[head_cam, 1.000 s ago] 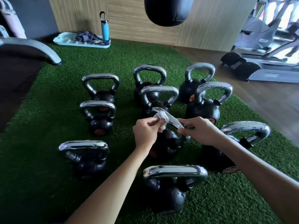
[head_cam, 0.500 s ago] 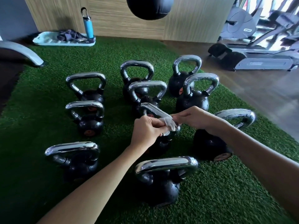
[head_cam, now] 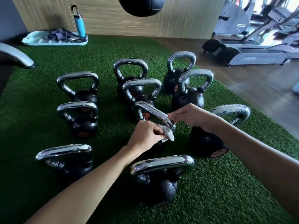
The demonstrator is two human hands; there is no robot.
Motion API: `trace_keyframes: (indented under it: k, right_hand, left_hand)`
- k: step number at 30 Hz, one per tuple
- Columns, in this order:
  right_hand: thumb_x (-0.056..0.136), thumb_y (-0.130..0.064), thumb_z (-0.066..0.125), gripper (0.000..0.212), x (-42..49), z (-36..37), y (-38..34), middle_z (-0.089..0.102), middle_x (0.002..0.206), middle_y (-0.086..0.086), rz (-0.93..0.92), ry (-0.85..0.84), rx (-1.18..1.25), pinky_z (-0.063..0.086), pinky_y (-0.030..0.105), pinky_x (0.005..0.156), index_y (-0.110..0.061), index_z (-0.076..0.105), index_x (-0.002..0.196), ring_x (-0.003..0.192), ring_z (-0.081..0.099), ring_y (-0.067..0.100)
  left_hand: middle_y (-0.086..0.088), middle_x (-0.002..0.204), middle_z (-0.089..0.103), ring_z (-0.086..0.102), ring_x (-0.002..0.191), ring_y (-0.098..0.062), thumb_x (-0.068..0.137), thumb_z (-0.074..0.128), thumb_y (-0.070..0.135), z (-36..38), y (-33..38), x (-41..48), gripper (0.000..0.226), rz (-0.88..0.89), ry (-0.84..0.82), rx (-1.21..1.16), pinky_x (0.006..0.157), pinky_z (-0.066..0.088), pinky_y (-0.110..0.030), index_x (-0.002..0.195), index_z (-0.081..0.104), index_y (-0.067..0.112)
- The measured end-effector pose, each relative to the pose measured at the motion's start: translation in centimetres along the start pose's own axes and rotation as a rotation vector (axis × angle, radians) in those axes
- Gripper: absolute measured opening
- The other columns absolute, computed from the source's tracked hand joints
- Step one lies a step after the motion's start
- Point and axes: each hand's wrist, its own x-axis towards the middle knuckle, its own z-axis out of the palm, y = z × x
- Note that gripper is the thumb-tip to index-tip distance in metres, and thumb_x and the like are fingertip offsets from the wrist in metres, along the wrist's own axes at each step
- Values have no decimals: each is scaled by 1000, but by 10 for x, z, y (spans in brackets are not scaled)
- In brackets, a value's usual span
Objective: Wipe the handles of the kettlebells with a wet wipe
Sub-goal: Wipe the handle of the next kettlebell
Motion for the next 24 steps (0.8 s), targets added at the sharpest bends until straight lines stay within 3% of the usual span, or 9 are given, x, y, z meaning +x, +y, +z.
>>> trace_keyframes:
  k: [6,9,10,13,16,19,22,24]
  right_hand:
    - [74,-50,75,27,0,3,-1,77,87,-18,0,41,-4,50,22,82,-36,78,97,80,70,-4]
    - [73,-61,74,26,0,8,5,78,88,-11,-19,110,-68,56,44,88,-42,80,90,84,72,19]
    - [75,-63,73,27,0,10,7,78,87,-7,-31,135,-110,57,43,84,-43,79,92,81,70,23]
    - [81,-54,76,29,-7,13,6,74,84,-7,-129,286,-277,53,30,73,-42,75,107,74,65,7]
    - [78,-51,79,40,-18,13,0,68,90,-15,-338,367,-441,46,18,72,-41,73,115,80,61,-5]
    - [78,-43,82,41,-29,9,-17,70,88,-20,-365,220,-409,38,7,65,-37,72,118,70,57,-11]
    - [80,-36,83,48,-35,10,-35,59,62,-38,-322,71,-378,37,8,54,-39,66,124,53,51,-8]
    - [81,-35,81,30,-33,13,-38,59,55,-29,-314,57,-277,31,10,48,-36,76,111,45,44,-2]
  left_hand:
    - [9,73,77,70,64,-4,72,90,33,6,-14,-3,16,21,40,21,63,53,-25,81,84,21]
    - [9,73,77,69,63,-2,72,91,31,11,-19,-2,14,41,31,47,61,53,-20,78,83,21]
    - [8,72,77,69,63,-2,72,90,30,10,-19,-2,13,46,22,58,62,53,-19,77,82,22]
    - [8,72,76,70,61,-5,73,89,30,4,-20,-4,12,29,18,63,64,57,-27,81,82,23]
    - [17,70,75,70,63,1,74,90,26,-12,-17,-9,13,-4,128,-99,59,51,-15,84,84,22]
    - [13,68,75,68,59,-1,76,89,18,-29,-7,-13,14,-28,219,-311,60,47,-12,88,84,14]
    - [3,70,76,68,56,-11,77,87,18,-40,8,-14,19,-7,231,-421,58,48,-16,94,83,11]
    - [2,72,77,70,59,-13,77,85,23,-46,17,-12,23,-12,218,-459,60,50,-18,97,82,13]
